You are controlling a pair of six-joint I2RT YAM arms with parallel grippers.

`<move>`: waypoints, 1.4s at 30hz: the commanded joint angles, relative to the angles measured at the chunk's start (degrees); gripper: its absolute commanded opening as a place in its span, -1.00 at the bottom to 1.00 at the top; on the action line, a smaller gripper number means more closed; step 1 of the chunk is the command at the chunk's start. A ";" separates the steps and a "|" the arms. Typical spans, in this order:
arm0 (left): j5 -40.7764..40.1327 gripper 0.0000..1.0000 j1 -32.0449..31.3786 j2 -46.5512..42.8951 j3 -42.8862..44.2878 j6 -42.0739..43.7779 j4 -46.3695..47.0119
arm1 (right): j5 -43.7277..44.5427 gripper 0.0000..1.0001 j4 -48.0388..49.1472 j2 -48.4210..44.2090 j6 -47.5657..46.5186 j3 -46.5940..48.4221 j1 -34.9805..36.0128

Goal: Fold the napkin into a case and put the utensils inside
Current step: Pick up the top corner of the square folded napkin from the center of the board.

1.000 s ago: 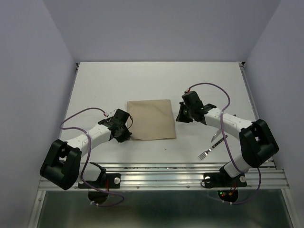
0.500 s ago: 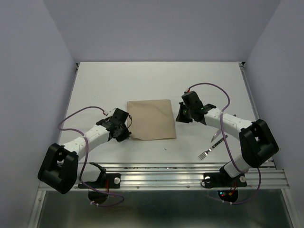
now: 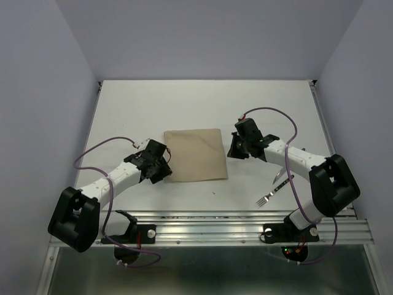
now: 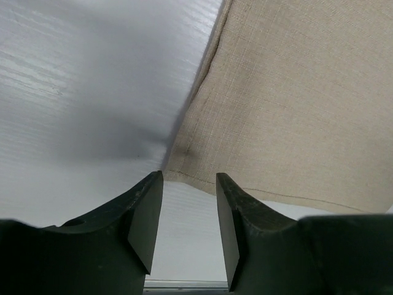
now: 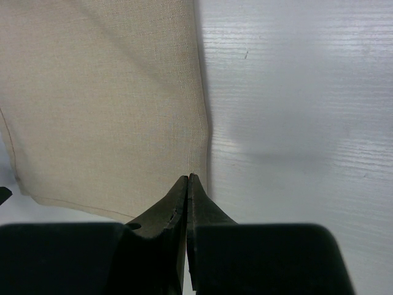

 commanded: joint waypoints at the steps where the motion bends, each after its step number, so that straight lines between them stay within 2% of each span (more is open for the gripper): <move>1: -1.34 0.05 -0.23 0.75 -1.51 -0.64 1.14 | 0.28 -0.90 0.51 -0.38 0.27 -0.23 0.49; 14: -0.99 -0.10 -0.23 2.77 -4.23 -1.43 3.52 | -0.07 -0.90 0.42 0.50 0.18 0.12 0.49; 16: -1.16 -0.17 -0.23 3.65 -4.06 -1.34 3.78 | -0.16 -0.90 0.42 0.67 0.27 0.21 0.49; 22: -1.95 -0.22 -0.23 5.06 -2.92 -0.46 3.96 | -0.16 -0.90 0.42 0.68 0.27 0.12 0.49; 25: -1.95 -0.41 -0.23 5.50 -2.65 -0.38 3.96 | -0.07 -0.90 0.34 0.59 0.27 0.21 0.49; 28: -1.43 -0.82 -0.23 5.24 -2.57 -0.29 4.05 | 0.10 -0.90 0.33 0.59 0.35 0.30 0.49; 30: -1.25 -1.00 -0.23 4.63 -2.57 -0.20 3.96 | 0.10 -0.90 0.25 0.59 0.35 0.30 0.49; 42: -3.36 -1.00 -0.23 -0.57 5.25 1.21 -2.19 | 0.19 -0.90 0.07 1.11 0.35 0.82 0.49</move>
